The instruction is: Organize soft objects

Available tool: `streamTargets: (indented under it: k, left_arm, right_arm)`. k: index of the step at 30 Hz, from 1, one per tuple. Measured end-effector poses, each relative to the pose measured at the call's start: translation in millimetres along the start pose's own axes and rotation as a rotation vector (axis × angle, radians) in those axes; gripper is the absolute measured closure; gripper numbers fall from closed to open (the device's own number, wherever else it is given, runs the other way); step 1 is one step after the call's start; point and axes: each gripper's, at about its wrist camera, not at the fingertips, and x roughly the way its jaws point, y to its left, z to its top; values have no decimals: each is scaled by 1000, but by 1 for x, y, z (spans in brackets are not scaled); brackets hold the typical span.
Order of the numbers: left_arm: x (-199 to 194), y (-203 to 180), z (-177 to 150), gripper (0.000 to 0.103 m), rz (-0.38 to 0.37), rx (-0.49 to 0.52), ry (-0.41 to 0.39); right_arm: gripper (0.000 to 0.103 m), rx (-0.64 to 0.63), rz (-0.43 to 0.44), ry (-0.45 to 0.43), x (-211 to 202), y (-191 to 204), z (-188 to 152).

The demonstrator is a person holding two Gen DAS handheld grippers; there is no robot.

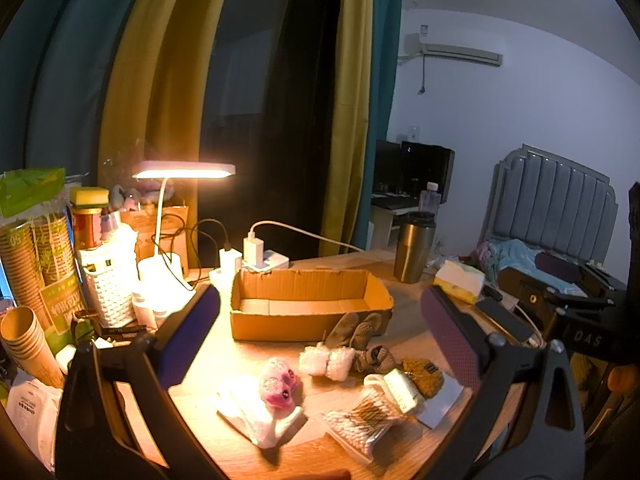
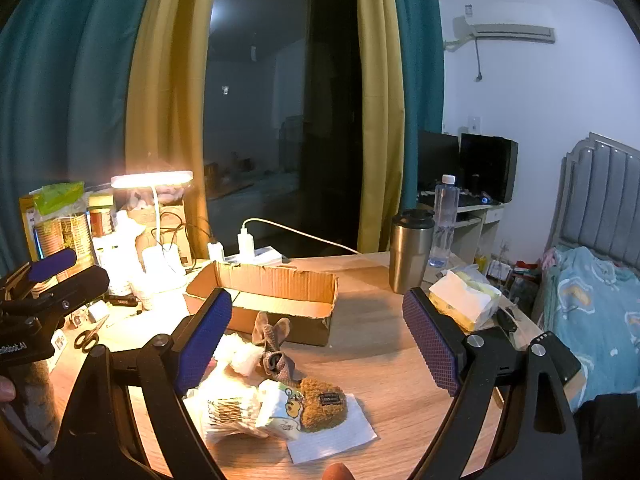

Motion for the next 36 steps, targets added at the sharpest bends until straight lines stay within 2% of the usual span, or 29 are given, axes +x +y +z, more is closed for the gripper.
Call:
streamTargets:
  k: [29,36]
  left_arm:
    - [1,1,-1,2,2,-2,2]
    - [6,5,-8,2,17,-6,23]
  right_arm:
    - [13,-1,0,6,0,1,1]
    - [13,3,-5,42,10,-1,-9]
